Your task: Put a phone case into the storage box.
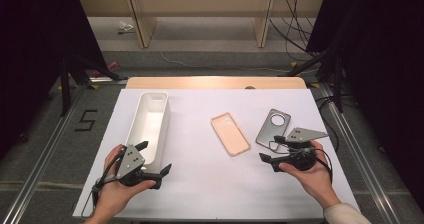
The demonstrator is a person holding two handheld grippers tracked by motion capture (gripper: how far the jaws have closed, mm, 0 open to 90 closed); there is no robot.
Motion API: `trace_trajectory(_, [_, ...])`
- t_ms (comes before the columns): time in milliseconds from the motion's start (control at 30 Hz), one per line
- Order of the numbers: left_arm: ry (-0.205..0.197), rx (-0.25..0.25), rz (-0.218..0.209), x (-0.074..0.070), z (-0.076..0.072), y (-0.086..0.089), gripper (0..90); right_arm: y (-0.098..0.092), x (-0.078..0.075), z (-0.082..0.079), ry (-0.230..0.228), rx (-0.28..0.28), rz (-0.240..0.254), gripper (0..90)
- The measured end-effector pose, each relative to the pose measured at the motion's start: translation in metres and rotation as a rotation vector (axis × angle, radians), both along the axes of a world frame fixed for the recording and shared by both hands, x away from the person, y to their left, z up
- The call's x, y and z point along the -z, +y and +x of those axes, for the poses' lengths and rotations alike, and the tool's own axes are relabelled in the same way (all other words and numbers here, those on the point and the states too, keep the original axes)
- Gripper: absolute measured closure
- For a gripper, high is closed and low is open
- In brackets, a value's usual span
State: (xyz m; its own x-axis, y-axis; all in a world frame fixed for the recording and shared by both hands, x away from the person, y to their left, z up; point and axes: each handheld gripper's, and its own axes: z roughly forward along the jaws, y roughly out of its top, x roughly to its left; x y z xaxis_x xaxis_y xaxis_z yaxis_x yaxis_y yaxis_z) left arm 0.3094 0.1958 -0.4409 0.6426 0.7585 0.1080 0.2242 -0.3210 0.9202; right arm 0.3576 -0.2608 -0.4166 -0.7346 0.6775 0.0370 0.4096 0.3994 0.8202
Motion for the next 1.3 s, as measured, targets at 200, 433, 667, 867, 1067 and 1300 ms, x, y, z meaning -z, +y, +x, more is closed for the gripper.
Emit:
trace_trajectory(200, [0.001,-0.001,0.001,0.0,0.0,0.0,0.5,0.0,0.001,0.003,0.001,0.009,-0.003,19.4])
trace_trajectory(433, [-0.002,0.0,0.003,0.0,0.0,-0.001,0.7,0.002,0.001,0.013,0.031,0.01,-0.01,57.6])
trace_trajectory(667, [0.0,0.0,0.002,0.0,0.0,-0.001,1.0,0.009,0.004,0.031,0.076,0.063,-0.145,90.0])
trace_trajectory(867, [-0.003,-0.001,0.0,0.0,0.0,0.0,1.3,0.009,0.017,0.058,0.173,0.129,-0.227,90.0])
trace_trajectory(1067, [-0.003,0.0,0.0,0.0,0.0,0.0,1.3,0.003,0.029,0.077,0.239,0.177,-0.271,90.0])
trace_trajectory(1300, [-0.004,0.003,0.001,0.0,0.0,0.0,1.3,-0.002,0.039,0.083,0.316,0.212,-0.329,90.0])
